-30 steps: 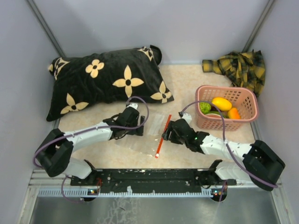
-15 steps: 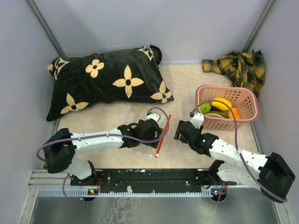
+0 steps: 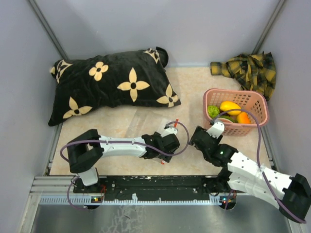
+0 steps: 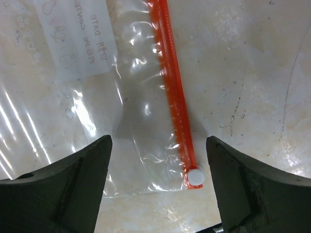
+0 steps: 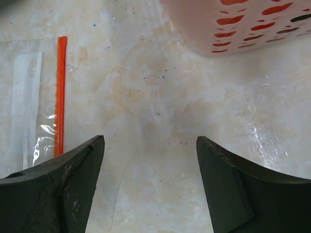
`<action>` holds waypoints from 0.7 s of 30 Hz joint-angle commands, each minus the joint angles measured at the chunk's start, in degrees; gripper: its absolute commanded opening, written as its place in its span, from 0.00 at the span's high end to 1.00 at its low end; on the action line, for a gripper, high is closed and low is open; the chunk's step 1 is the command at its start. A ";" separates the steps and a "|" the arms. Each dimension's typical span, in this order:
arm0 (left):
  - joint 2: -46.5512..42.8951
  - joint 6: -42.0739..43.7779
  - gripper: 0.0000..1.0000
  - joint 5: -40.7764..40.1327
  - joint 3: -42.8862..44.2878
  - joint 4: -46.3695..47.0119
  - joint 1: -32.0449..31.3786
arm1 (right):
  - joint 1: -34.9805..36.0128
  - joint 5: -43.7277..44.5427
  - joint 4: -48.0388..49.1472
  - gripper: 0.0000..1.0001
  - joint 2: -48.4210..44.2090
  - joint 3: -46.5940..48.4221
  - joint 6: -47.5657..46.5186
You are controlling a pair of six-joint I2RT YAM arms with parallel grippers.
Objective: Place the food in the zip-top bag and seal the zipper
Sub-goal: Pick up the zipper food storage bag at the center of the board.
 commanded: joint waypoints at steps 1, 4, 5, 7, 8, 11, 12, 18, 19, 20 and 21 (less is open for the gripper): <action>2.75 -1.19 0.16 -1.48 2.43 -2.40 -0.94 | 0.37 5.60 -0.80 0.23 -3.35 -1.09 3.45; 4.02 -1.62 0.18 -2.20 2.67 -3.44 -1.17 | 0.38 5.88 -0.86 0.23 -4.54 -1.49 3.59; 4.34 -1.87 0.19 -2.44 2.72 -3.76 -1.16 | 0.35 5.91 -0.85 0.23 -4.66 -1.53 3.57; 4.80 -2.32 0.22 -2.92 2.82 -4.33 -1.18 | 0.30 5.93 -0.71 0.23 -4.81 -1.59 3.55; 4.87 -2.46 0.24 -3.10 2.78 -4.47 -1.16 | 0.30 5.86 -0.61 0.23 -4.75 -1.60 3.51; 4.34 -2.99 0.39 -3.76 2.08 -4.34 -1.10 | 0.33 5.46 0.27 0.23 -4.42 -1.58 3.06; 4.05 -3.14 0.43 -3.94 1.69 -4.05 -1.08 | 0.29 5.22 0.74 0.23 -4.33 -1.66 2.74; 1.39 -3.48 0.64 -2.52 -1.63 -0.95 0.30 | 0.40 2.04 6.68 0.23 -4.33 -2.61 -1.50; 0.94 -3.48 0.68 -1.92 -2.22 -0.24 0.74 | 0.32 1.15 7.90 0.23 -4.16 -2.83 -2.12; 0.36 -3.46 0.70 -1.26 -2.90 0.49 1.15 | 0.33 0.16 9.33 0.23 -4.03 -3.05 -2.70; -0.28 -3.47 0.73 -0.28 -3.53 1.31 1.71 | 0.34 -0.70 10.50 0.23 -3.77 -3.26 -3.11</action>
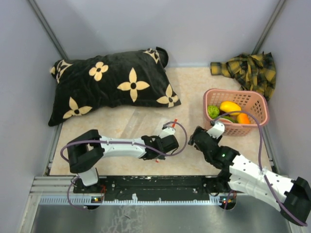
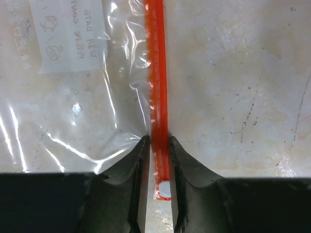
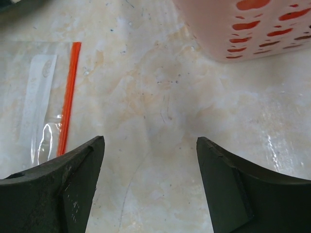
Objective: Place the food in the zip-top bag and seal the zipper
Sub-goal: Pick up the zipper food storage bag at the center of the board.
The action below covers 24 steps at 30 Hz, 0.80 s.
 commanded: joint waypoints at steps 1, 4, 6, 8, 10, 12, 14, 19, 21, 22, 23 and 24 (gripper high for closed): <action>-2.67 -0.18 0.77 3.19 -3.87 2.11 2.26 | 0.33 -1.85 8.77 0.23 0.70 -0.78 -2.55; -5.01 -0.19 0.90 5.30 -6.10 5.05 3.70 | 0.38 -4.16 11.91 0.23 1.78 -1.31 -3.04; -6.44 -0.43 1.00 6.18 -7.42 6.36 4.68 | 0.39 -6.00 13.92 0.23 2.95 -1.45 -3.28; -7.87 -0.44 1.00 7.51 -8.75 7.80 5.78 | 0.37 -7.94 16.80 0.23 4.18 -1.65 -3.87; -9.35 -0.72 1.00 8.85 -10.02 9.24 6.80 | 0.39 -10.29 19.92 0.23 5.33 -1.90 -4.46; -11.28 -1.15 1.00 10.80 -12.12 11.37 7.96 | 0.32 -13.01 23.54 0.24 6.81 -2.61 -4.48; -13.34 -1.85 1.00 13.16 -14.16 13.84 9.40 | 0.33 -15.87 28.03 0.24 8.28 -3.56 -3.98; -18.78 -3.02 1.00 16.15 -18.08 18.22 11.89 | 0.29 -22.24 40.07 0.25 14.21 -5.01 -1.59; -20.38 -3.24 1.00 16.26 -18.70 18.73 12.19 | 0.35 -24.35 43.60 0.25 17.09 -4.66 -1.12; -21.10 -3.40 1.00 16.19 -18.99 18.87 12.34 | 0.33 -25.13 45.17 0.26 18.46 -4.45 -0.83; -21.85 -3.55 1.00 16.10 -19.32 19.08 12.43 | 0.35 -25.74 46.62 0.27 19.74 -4.25 -0.48; -22.59 -3.66 1.00 15.97 -19.70 19.25 12.46 | 0.33 -26.43 48.18 0.28 20.89 -4.19 -0.25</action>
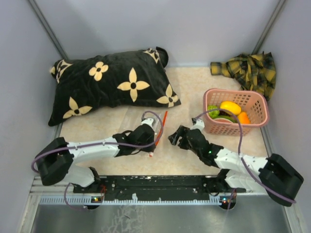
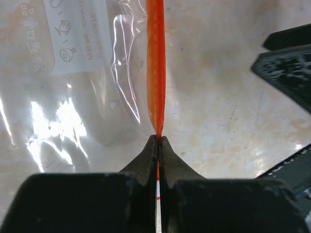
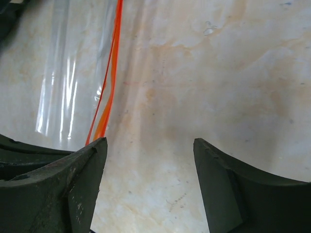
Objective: Place the food in the zip-top bag and seal the zipper
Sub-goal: Pick up the zipper food storage bag at the center of the board.
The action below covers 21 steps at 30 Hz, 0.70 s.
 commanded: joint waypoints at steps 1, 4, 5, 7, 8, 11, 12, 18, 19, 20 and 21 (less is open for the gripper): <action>-3.84 -1.62 1.00 1.64 -1.50 4.13 0.38 | 0.34 -4.70 13.91 0.29 4.77 0.76 2.00; -5.81 -1.94 1.00 1.52 -2.41 4.99 0.55 | 0.40 -6.92 18.56 0.32 8.09 0.90 2.02; -6.29 -2.02 1.00 1.54 -2.64 5.15 0.57 | 0.37 -7.55 19.74 0.34 8.99 0.93 2.07; -7.25 -2.08 1.00 1.57 -3.00 5.40 0.70 | 0.40 -8.21 21.95 0.36 10.89 0.85 2.27; -7.60 -2.02 1.00 1.52 -3.10 5.44 0.75 | 0.34 -8.35 22.80 0.37 11.41 0.78 2.45; -8.39 -2.06 1.00 1.65 -3.34 5.63 0.84 | 0.34 -8.60 25.23 0.40 12.51 0.22 3.18; -8.67 -2.06 1.00 1.82 -3.42 5.66 0.84 | 0.34 -8.58 25.78 0.41 12.90 0.21 3.34; -9.74 -2.38 1.00 2.28 -4.53 6.60 0.84 | 0.33 -9.70 29.18 0.45 16.12 0.88 3.85; -10.09 -2.51 1.00 2.36 -4.77 6.75 0.84 | 0.37 -10.04 29.74 0.45 16.79 1.07 4.07; -10.33 -2.48 1.00 2.30 -4.93 6.87 0.84 | 0.36 -10.39 30.19 0.46 17.46 1.26 4.24; -10.55 -2.59 1.00 2.36 -5.04 6.97 0.84 | 0.36 -10.69 31.00 0.47 18.04 1.35 4.32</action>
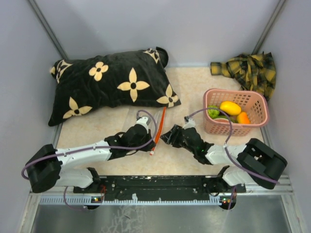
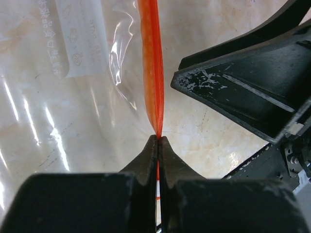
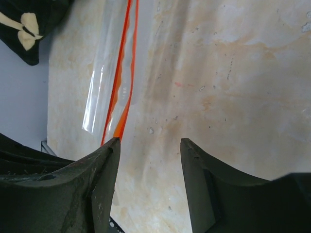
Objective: Place the food in the zip-top bag and seal the zipper
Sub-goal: Pick up the zipper food storage bag at the center of the board, then open the zipper of the food storage bag at the center of the board.
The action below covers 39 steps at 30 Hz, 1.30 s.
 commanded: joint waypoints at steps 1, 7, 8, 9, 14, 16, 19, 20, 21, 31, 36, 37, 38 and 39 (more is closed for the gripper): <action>-1.97 -0.62 1.00 0.74 -1.08 2.30 0.16 | 0.36 -0.83 7.13 0.48 2.47 1.37 1.04; -2.11 -0.40 1.00 0.89 -1.18 2.27 0.16 | 0.35 -1.57 10.27 0.50 4.88 1.65 1.55; -2.09 -0.44 1.00 0.92 -1.23 2.26 0.16 | 0.27 -1.82 10.52 0.51 5.09 1.84 1.62; -2.09 -0.44 1.00 0.89 -1.27 2.26 0.16 | 0.30 -1.90 10.59 0.51 5.04 1.97 1.56; -1.80 -0.34 1.00 0.59 -1.07 1.94 0.16 | 0.30 -0.28 9.81 0.51 3.24 1.29 1.67; -1.51 -0.31 1.00 0.58 -0.86 1.66 0.16 | 0.32 0.69 9.04 0.51 2.36 0.91 1.77; -1.39 -0.35 1.00 0.43 -0.83 1.65 0.16 | 0.25 1.75 8.18 0.52 1.34 0.56 1.88; -1.49 -0.35 1.00 0.32 -0.83 1.64 0.16 | 0.26 2.35 7.96 0.52 1.06 0.31 2.09; -1.54 -0.35 1.00 0.21 -0.83 1.67 0.16 | 0.28 3.04 7.67 0.53 0.80 0.13 2.38; -1.82 -0.03 1.00 0.78 -0.90 2.06 0.16 | 0.28 3.52 8.17 0.55 1.67 0.12 2.34; -2.26 0.32 1.00 0.89 -0.96 2.00 0.16 | 0.23 1.28 11.29 0.62 4.76 1.03 3.24; -2.35 0.40 1.00 0.91 -1.00 2.07 0.16 | 0.23 1.01 11.56 0.62 5.13 1.32 3.22; -2.38 0.42 1.00 1.01 -1.07 2.20 0.16 | 0.20 0.93 11.68 0.62 5.45 1.54 3.22; -2.30 0.44 1.00 1.18 -1.09 2.30 0.16 | 0.14 0.79 11.84 0.62 5.66 1.70 3.23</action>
